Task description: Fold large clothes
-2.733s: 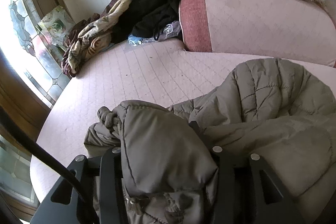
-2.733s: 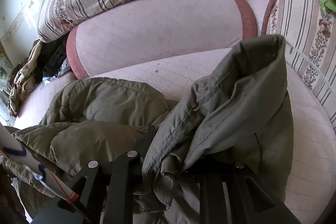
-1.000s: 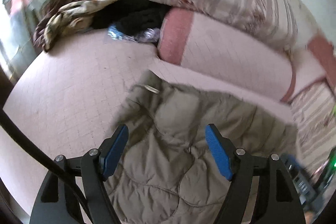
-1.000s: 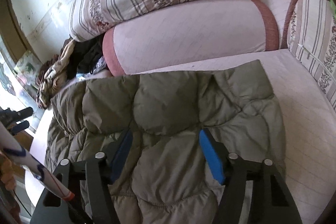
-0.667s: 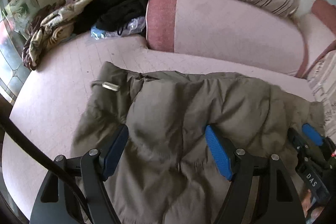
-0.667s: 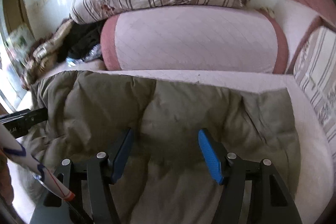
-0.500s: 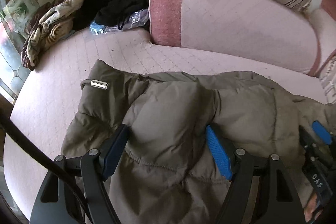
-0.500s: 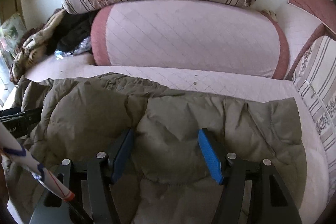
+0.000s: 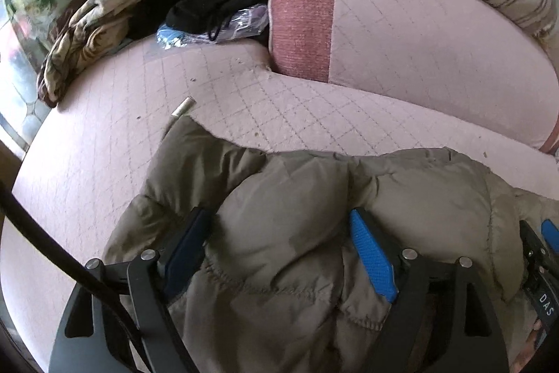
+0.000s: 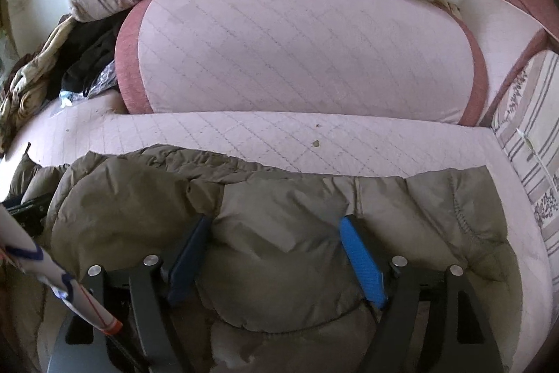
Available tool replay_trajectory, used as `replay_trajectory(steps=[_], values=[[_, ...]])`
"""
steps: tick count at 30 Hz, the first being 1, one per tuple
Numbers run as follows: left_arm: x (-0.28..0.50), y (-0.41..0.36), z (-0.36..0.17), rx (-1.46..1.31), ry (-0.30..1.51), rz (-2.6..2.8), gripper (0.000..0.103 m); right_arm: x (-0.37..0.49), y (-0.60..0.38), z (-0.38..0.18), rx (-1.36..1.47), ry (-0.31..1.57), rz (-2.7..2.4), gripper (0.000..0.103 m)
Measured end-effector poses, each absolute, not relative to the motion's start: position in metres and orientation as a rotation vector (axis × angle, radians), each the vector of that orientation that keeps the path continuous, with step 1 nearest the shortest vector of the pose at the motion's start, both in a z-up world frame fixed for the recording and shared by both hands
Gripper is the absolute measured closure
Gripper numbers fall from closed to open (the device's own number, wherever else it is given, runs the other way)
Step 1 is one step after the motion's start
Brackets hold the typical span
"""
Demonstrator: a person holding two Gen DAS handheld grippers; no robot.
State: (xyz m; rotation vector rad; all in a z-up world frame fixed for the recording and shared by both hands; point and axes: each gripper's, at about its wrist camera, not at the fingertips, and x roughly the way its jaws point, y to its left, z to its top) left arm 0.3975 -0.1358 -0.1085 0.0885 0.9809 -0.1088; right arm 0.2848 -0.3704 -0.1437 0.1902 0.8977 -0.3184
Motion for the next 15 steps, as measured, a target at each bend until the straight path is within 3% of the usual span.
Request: replay_trajectory(steps=[9, 15], values=[[0.341, -0.071, -0.061, 0.016, 0.946, -0.138, 0.021, 0.197, -0.404, -0.108, 0.301, 0.856, -0.328, 0.021], [0.334, -0.007, -0.07, -0.064, 0.995, -0.097, 0.021, 0.129, -0.45, -0.108, 0.323, 0.868, -0.429, 0.018]])
